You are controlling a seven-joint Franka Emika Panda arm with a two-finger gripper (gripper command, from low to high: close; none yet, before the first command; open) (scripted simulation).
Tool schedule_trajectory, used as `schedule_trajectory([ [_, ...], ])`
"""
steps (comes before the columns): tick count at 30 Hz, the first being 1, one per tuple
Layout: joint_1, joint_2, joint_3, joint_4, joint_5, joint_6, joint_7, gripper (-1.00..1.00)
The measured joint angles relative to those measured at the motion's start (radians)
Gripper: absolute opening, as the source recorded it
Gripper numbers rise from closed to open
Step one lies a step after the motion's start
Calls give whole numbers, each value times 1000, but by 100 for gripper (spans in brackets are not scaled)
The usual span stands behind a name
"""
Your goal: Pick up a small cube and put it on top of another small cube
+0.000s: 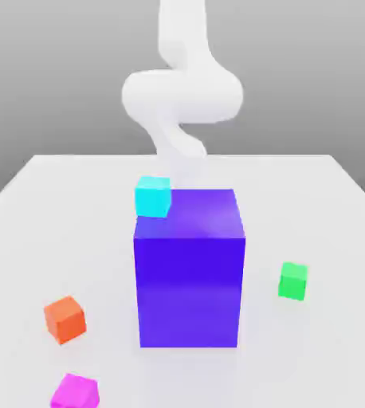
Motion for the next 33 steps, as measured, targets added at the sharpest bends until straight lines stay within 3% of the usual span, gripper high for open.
schedule_trajectory([
  [16, 12, 587, -147, -8, 142, 174, -125, 0],
  [29, -55, 1044, -193, -16, 159, 328, -157, 0],
  [33, -93, 1189, -151, 11, 202, 430, -191, 0],
])
